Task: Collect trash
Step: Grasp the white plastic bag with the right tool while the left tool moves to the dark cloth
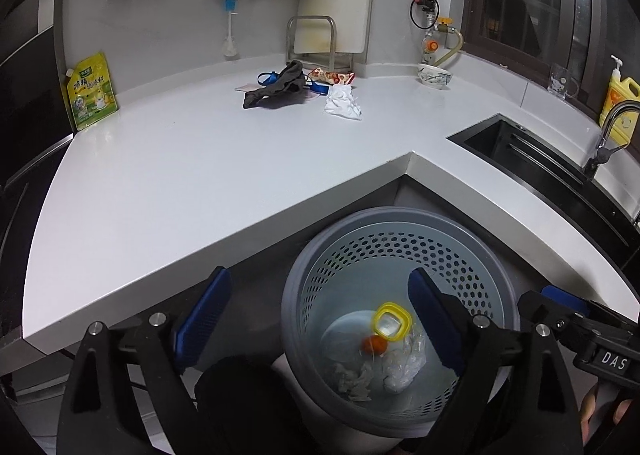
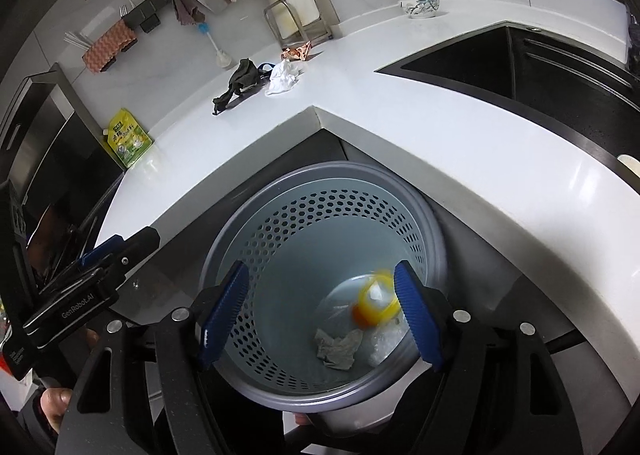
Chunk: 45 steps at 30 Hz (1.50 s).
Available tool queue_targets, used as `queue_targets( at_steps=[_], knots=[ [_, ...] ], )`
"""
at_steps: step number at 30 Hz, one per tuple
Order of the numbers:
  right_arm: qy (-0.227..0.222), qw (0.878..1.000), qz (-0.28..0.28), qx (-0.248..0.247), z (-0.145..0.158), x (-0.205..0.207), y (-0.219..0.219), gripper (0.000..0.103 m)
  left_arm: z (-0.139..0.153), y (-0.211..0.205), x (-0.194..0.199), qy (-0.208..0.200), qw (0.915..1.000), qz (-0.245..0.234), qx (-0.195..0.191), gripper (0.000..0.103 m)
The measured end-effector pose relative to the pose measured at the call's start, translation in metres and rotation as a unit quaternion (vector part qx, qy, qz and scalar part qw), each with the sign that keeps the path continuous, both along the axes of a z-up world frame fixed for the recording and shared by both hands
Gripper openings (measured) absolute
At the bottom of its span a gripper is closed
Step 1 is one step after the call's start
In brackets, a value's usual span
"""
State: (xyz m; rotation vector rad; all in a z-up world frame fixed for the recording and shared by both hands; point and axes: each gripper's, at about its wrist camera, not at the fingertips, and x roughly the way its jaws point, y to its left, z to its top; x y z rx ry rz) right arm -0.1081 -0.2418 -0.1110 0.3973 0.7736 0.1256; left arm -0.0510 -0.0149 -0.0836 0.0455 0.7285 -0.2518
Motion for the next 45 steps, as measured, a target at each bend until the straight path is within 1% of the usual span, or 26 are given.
queue_targets(
  at_steps=[9, 14, 20, 23, 30, 33, 37, 41, 45],
  knots=[
    [0.005, 1.0, 0.01, 0.009, -0.005, 0.005, 0.001, 0.072, -0.002, 0.0, 0.003, 0.002, 1.0, 0.003, 0.006, 0.091],
    [0.007, 1.0, 0.016, 0.007, -0.007, 0.012, -0.001, 0.072, 0.003, 0.004, 0.016, 0.005, 0.9999, 0.011, 0.006, 0.092],
    [0.006, 1.0, 0.025, 0.008, -0.003, 0.033, -0.002, 0.072, 0.021, 0.015, 0.047, -0.014, 0.9993, 0.034, 0.008, 0.095],
    [-0.001, 0.999, 0.035, 0.013, 0.006, 0.05, -0.002, 0.072, 0.036, 0.024, 0.071, -0.033, 0.9982, 0.048, 0.014, 0.096],
    [-0.026, 0.999, 0.041, 0.021, 0.035, 0.107, -0.011, 0.072, 0.065, 0.04, 0.132, -0.072, 0.9944, 0.073, 0.027, 0.097],
    [-0.033, 0.999, 0.034, 0.014, 0.045, 0.137, -0.013, 0.073, 0.071, 0.042, 0.161, -0.078, 0.9936, 0.076, 0.028, 0.097],
    [-0.034, 0.999, 0.037, -0.004, 0.055, 0.187, -0.006, 0.073, 0.071, 0.043, 0.198, -0.078, 0.9934, 0.079, 0.028, 0.097],
    [-0.028, 0.998, 0.048, -0.015, 0.057, 0.233, 0.008, 0.073, 0.065, 0.039, 0.24, -0.065, 0.9949, 0.072, 0.029, 0.097],
    [-0.028, 0.998, 0.053, -0.031, 0.061, 0.276, 0.022, 0.073, 0.057, 0.036, 0.272, -0.057, 0.9956, 0.067, 0.033, 0.097]
  ],
)
